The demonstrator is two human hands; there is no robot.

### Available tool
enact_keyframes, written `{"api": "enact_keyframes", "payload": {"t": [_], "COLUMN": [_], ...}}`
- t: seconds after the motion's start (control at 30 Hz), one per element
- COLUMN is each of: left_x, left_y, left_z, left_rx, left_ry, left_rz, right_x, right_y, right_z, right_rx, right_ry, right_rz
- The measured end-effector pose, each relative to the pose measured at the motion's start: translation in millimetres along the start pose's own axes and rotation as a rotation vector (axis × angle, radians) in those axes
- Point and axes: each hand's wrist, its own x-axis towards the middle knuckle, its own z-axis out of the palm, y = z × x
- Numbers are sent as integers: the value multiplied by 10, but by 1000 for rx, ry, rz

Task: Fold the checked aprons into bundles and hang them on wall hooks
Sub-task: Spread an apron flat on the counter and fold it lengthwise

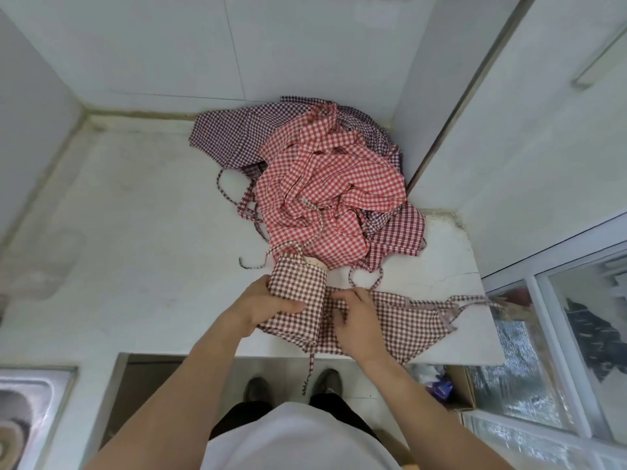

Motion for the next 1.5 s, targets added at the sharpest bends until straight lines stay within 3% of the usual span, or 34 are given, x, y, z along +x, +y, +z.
{"api": "enact_keyframes", "payload": {"t": [0.1, 0.2, 0.27, 0.33, 0.4, 0.43, 0.53, 0.6, 0.9, 1.17, 1.4, 1.5], "left_x": [-82, -176, -246, -288, -321, -299, -201, -172, -159, -280, -483, -536], "left_y": [133, 279, 319, 343, 351, 328, 179, 42, -53, 141, 252, 272], "left_z": [-65, -64, -42, -6, 42, 60, 85, 112, 1, 5, -75, -81], "left_rx": [135, 353, 469, 509, 454, 392, 354, 418, -467, -530, -723, -783], "left_ry": [135, 263, 217, 23, -137, -139, 42, 65, -149, -77, -256, -270], "left_rz": [77, 175, 268, 319, 315, 298, 198, 127, 22, 149, 111, 110], "right_x": [48, 159, 246, 325, 366, 371, 339, 283, 180, 202, 148, 154], "right_y": [-388, -740, -859, -900, -868, -830, -717, -696, -750, -918, -1040, -1068], "right_z": [-29, -117, -172, -195, -176, -153, -77, -57, -202, -272, -322, -308], "right_rx": [276, 517, 706, 835, 824, 797, 789, 814, 1220, 1356, 1372, 1216], "right_ry": [1, -232, -396, -477, -459, -423, -345, -334, -445, -359, -406, -352], "right_rz": [87, 298, 480, 586, 633, 644, 722, 754, 714, 692, 693, 637]}}
